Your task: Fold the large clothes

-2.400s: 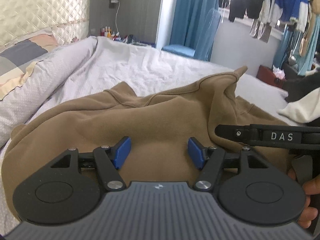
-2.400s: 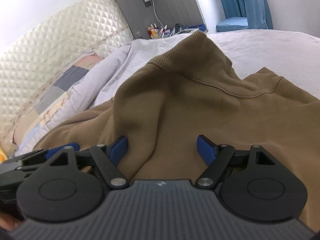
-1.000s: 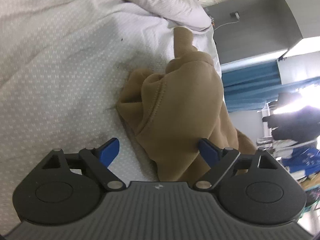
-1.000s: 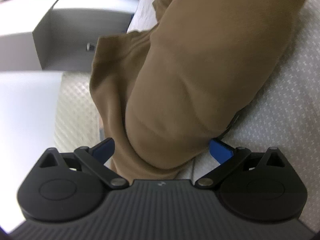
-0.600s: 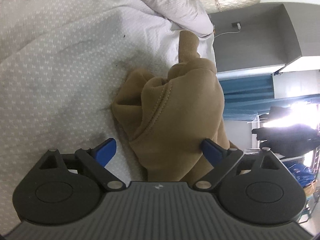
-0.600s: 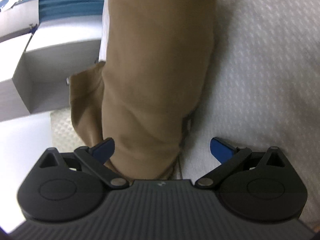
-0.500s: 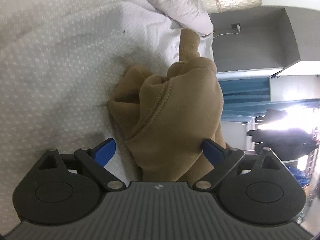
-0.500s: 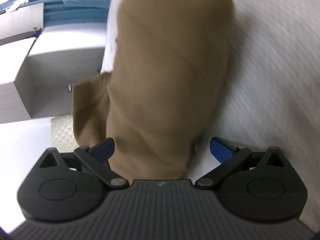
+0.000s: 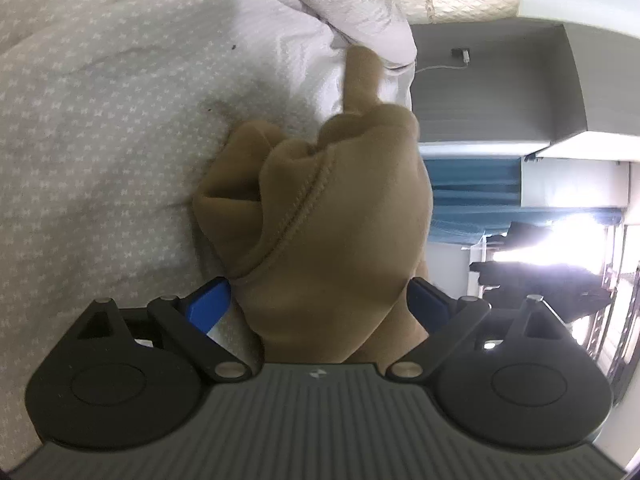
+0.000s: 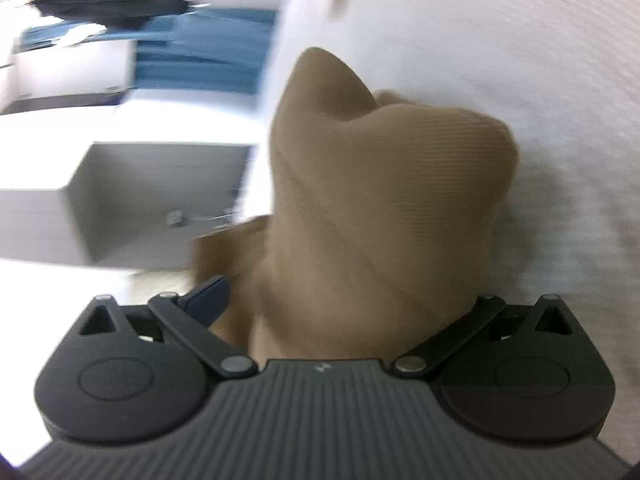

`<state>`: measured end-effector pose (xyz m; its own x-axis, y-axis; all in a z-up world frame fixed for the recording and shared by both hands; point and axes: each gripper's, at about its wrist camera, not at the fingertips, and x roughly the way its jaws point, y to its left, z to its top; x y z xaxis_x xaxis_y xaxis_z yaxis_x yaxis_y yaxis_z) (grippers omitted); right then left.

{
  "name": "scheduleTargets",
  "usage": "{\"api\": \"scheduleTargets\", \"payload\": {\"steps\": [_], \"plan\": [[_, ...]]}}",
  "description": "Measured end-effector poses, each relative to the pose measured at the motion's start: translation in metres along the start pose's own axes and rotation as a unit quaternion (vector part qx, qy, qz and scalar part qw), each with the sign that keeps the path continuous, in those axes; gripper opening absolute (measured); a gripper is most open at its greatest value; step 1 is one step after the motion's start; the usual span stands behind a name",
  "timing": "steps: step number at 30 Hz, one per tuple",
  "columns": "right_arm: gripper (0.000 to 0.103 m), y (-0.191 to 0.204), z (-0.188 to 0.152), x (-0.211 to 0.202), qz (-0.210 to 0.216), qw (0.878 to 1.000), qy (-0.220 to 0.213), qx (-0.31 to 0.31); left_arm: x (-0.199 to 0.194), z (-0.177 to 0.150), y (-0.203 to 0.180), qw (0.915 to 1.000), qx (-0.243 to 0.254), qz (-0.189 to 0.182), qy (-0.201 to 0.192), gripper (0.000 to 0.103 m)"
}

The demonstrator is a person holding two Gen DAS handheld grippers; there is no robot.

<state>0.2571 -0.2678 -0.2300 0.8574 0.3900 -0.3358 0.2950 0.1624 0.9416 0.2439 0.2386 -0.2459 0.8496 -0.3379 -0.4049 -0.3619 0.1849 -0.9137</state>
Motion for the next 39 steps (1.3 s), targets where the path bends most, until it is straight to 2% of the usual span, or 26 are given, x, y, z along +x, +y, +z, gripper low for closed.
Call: {"api": "scheduleTargets", "payload": {"steps": [3, 5, 7, 12, 15, 18, 21, 25, 26, 28, 31, 35, 39], "plan": [[0.103, 0.019, -0.004, -0.002, 0.045, 0.998, 0.01, -0.047, 0.01, -0.001, -0.007, 0.9992, 0.029, 0.028, 0.002, 0.097], [0.103, 0.026, -0.009, -0.002, 0.047, 0.996, 0.013, -0.079, 0.012, -0.001, -0.003, 0.9992, 0.022, 0.031, -0.006, 0.097], [0.103, 0.027, -0.01, -0.003, 0.031, 0.995, 0.013, -0.094, 0.013, 0.0, -0.001, 0.9995, 0.016, 0.025, -0.012, 0.097], [0.103, 0.011, -0.013, 0.004, -0.021, 0.998, 0.012, -0.065, 0.012, -0.004, -0.008, 0.9984, 0.027, 0.017, -0.047, 0.098], [0.103, 0.007, -0.01, 0.004, -0.031, 0.998, 0.009, -0.059, 0.015, -0.005, -0.014, 0.9974, 0.038, 0.014, -0.059, 0.099], [0.103, 0.006, -0.014, 0.003, -0.053, 0.998, 0.003, -0.042, 0.015, -0.006, -0.022, 0.9967, 0.052, 0.01, -0.062, 0.099], [0.103, -0.012, -0.006, 0.009, -0.066, 0.998, -0.003, -0.009, 0.014, -0.008, -0.03, 0.9953, 0.073, -0.006, -0.063, 0.099], [0.103, -0.009, -0.002, 0.017, -0.069, 0.997, -0.015, -0.014, 0.011, -0.008, -0.036, 0.994, 0.086, -0.025, -0.063, 0.099], [0.103, -0.007, -0.001, 0.017, -0.068, 0.997, -0.017, -0.019, 0.011, -0.007, -0.036, 0.9942, 0.083, -0.026, -0.063, 0.099], [0.087, -0.001, -0.002, 0.02, -0.066, 0.997, -0.024, -0.043, 0.011, -0.005, -0.028, 0.996, 0.054, -0.033, -0.063, 0.099], [0.075, 0.013, -0.004, 0.016, -0.068, 0.994, -0.03, -0.085, 0.003, -0.002, -0.009, 0.9958, 0.0, -0.059, -0.071, 0.099], [0.074, 0.007, -0.001, 0.013, -0.069, 0.992, -0.035, -0.1, -0.001, 0.0, -0.005, 0.9953, -0.022, -0.06, -0.073, 0.099], [0.074, 0.008, -0.001, 0.016, -0.069, 0.991, -0.035, -0.109, 0.003, 0.003, -0.008, 0.9956, -0.038, -0.026, -0.081, 0.103]]}}
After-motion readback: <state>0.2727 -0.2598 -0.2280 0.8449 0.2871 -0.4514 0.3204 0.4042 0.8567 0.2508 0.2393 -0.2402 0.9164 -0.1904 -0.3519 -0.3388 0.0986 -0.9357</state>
